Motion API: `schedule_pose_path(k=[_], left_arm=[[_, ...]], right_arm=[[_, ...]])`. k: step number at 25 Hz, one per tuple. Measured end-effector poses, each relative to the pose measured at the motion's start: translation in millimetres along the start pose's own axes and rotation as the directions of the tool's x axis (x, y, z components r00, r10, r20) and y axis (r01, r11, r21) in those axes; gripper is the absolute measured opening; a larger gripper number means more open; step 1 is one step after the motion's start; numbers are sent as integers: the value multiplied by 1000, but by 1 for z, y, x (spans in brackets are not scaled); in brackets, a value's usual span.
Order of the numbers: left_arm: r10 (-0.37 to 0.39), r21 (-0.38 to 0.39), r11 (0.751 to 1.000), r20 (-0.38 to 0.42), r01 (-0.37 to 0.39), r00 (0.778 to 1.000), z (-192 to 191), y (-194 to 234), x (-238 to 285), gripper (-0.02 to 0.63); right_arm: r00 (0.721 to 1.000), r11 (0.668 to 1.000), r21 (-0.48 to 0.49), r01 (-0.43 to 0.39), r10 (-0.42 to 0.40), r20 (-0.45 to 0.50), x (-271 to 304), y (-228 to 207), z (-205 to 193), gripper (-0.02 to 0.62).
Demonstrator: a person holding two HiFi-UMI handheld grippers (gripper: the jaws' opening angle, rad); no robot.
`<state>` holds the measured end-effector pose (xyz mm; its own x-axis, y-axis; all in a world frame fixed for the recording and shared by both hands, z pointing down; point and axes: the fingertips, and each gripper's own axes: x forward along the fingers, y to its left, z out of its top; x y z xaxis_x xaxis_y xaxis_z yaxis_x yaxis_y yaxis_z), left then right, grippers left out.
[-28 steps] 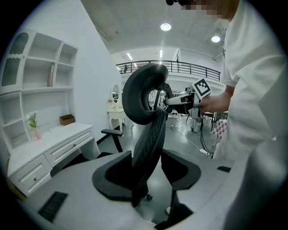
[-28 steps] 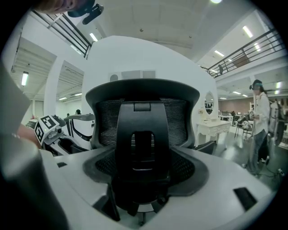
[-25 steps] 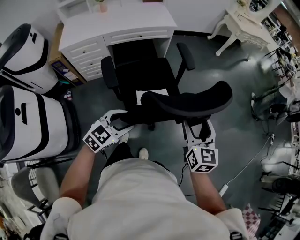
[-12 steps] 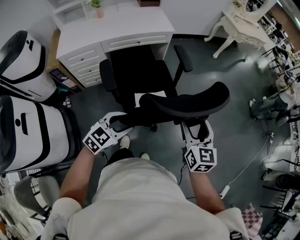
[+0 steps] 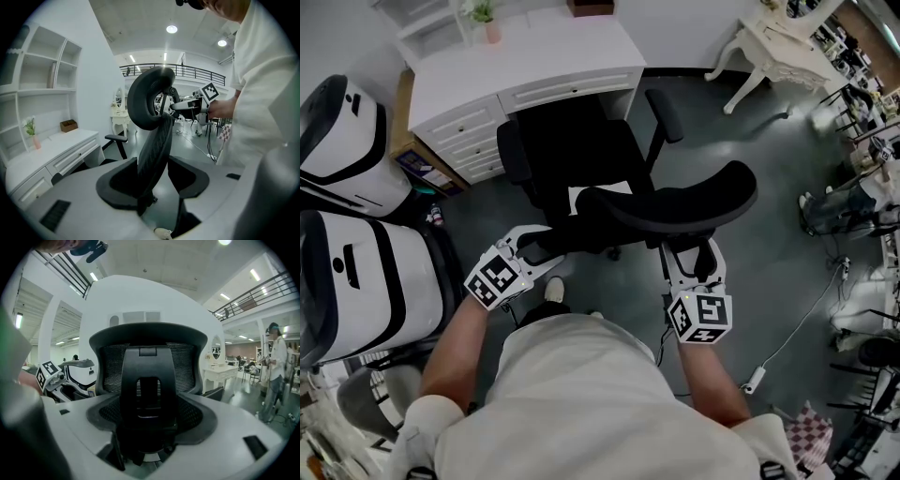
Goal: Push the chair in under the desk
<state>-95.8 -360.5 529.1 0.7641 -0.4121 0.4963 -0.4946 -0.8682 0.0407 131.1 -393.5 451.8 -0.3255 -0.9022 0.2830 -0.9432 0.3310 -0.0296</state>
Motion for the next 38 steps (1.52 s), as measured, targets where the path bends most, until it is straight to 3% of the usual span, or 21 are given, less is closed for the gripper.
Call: schedule_pose_path(k=[38], left_arm=[[-44,23,999,20,43,999,7,93,3,196]], right_arm=[[999,999,7,36,-35,-15,84,12,25,321]])
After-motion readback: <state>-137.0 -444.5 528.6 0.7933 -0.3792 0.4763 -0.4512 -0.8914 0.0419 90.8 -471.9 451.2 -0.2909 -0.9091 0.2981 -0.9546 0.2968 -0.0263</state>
